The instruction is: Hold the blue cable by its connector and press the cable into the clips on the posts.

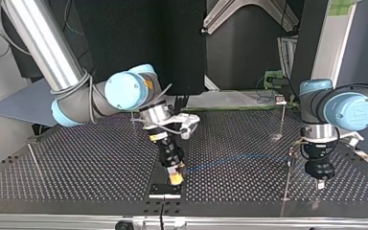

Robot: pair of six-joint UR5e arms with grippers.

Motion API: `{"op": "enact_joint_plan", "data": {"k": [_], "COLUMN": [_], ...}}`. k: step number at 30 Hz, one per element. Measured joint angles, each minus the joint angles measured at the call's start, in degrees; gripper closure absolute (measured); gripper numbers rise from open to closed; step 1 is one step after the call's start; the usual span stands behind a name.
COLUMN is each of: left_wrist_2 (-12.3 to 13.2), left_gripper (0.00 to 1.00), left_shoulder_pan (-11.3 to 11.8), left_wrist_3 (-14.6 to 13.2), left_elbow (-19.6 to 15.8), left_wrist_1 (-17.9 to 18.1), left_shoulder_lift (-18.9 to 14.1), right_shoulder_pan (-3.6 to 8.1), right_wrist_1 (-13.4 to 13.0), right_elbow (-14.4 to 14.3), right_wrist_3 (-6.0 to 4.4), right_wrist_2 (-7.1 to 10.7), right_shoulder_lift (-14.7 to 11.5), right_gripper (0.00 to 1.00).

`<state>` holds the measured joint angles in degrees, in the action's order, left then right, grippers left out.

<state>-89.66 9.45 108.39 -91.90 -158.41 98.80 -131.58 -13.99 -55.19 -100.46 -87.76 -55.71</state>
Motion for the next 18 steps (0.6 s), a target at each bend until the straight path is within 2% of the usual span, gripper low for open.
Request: {"op": "enact_joint_plan", "data": {"k": [1,2,3,4,5,6,8,9,10,11,18], "left_wrist_2": [0.19,0.23,0.23,0.24,0.27,0.28,0.27,0.24,0.14,-0.01,-0.97], "left_gripper": [0.69,0.63,0.63,0.55,0.38,0.38,0.23,0.23,0.09,0.0,0.0], "left_shoulder_pan": [-0.05,-0.1,-0.15,-0.21,-0.27,-0.34,-0.48,-0.52,-0.55,-0.56,-0.81], "left_wrist_3": [0.08,0.14,0.21,0.33,0.43,0.55,0.84,0.96,1.1,1.18,0.43], "left_elbow": [0.0,0.0,0.0,0.0,0.0,0.0,-0.01,-0.01,-0.01,-0.01,-0.04], "left_wrist_1": [0.08,0.1,0.07,0.02,-0.07,-0.21,-0.84,-1.22,-1.83,-2.28,-5.77], "left_shoulder_lift": [-0.01,-0.02,-0.02,-0.02,-0.02,-0.03,-0.06,-0.06,-0.06,-0.06,-0.56], "right_shoulder_pan": [-0.01,-0.02,-0.05,-0.13,-0.17,-0.21,-0.27,-0.28,-0.28,-0.29,-0.41], "right_wrist_1": [0.25,0.46,0.69,0.97,1.18,1.37,1.79,1.93,2.07,2.14,2.79], "right_elbow": [0.67,1.12,1.48,1.85,2.02,2.15,2.3,2.34,2.37,2.38,2.4], "right_wrist_3": [-0.01,0.0,0.03,0.07,0.09,0.11,0.13,0.14,0.15,0.15,0.16], "right_wrist_2": [0.01,0.02,0.02,0.03,0.03,0.03,0.04,0.04,0.04,0.04,0.04], "right_shoulder_lift": [0.0,0.01,0.01,0.01,0.02,0.02,0.02,0.02,0.02,0.02,0.02], "right_gripper": [1.0,1.0,1.0,1.0,1.0,1.0,1.0,1.0,1.0,1.0,1.0]}}
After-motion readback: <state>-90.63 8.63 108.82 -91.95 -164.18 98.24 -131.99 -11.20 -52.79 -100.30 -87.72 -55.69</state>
